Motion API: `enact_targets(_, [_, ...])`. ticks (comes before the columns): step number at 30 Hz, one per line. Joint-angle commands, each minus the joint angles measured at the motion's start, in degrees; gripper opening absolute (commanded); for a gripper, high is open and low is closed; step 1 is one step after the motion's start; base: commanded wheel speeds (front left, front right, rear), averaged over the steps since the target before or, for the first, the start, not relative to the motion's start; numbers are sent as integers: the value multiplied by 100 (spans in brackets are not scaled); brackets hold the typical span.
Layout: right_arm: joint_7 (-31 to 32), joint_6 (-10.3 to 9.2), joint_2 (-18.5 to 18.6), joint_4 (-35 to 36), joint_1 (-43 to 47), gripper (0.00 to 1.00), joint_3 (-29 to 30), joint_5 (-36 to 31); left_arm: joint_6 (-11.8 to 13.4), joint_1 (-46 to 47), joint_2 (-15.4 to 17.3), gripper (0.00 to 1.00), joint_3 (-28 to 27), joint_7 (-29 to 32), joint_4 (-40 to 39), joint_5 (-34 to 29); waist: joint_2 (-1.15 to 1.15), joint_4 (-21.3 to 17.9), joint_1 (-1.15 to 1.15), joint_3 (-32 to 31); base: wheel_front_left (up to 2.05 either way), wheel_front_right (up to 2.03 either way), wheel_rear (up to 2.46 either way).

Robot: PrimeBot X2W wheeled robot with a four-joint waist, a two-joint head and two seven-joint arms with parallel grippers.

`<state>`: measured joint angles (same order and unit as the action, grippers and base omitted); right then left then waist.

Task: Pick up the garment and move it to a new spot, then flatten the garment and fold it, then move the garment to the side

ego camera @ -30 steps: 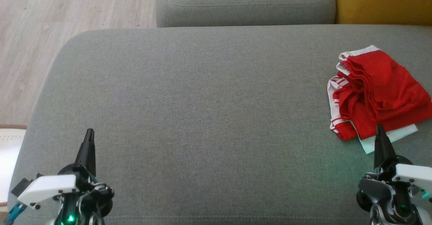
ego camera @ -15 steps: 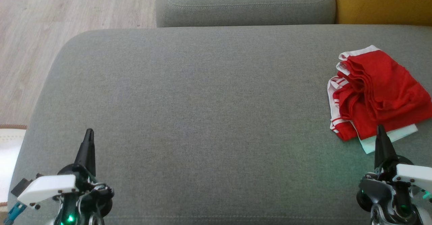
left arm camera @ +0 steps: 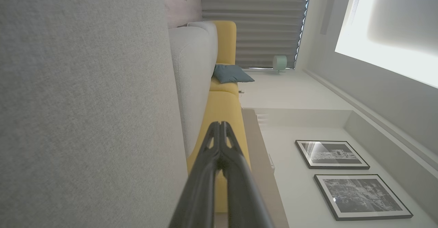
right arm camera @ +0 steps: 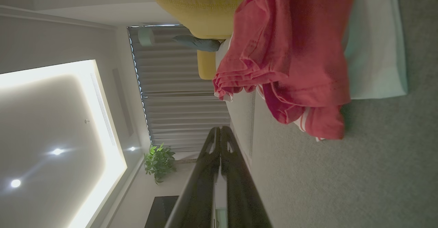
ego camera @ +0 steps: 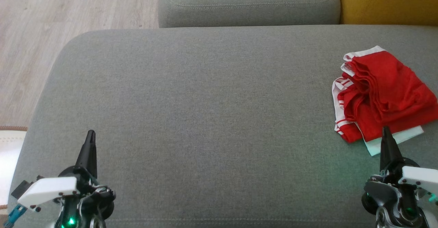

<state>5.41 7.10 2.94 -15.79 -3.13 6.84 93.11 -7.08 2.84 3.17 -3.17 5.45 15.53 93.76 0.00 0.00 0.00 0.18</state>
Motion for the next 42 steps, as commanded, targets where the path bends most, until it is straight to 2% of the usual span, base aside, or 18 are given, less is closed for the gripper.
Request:
enact_targets(1, [54,39,45,181,-299,0,-99,-38,-41,326,48,0,-230,19,-153,-73,0,0,0,0,0,0,0])
enact_targets(42, [81,39,21,179,-302,0,-65,-66,-41,330,14,0,-279,58,-151,-113,0,0,0,0,0,0,0])
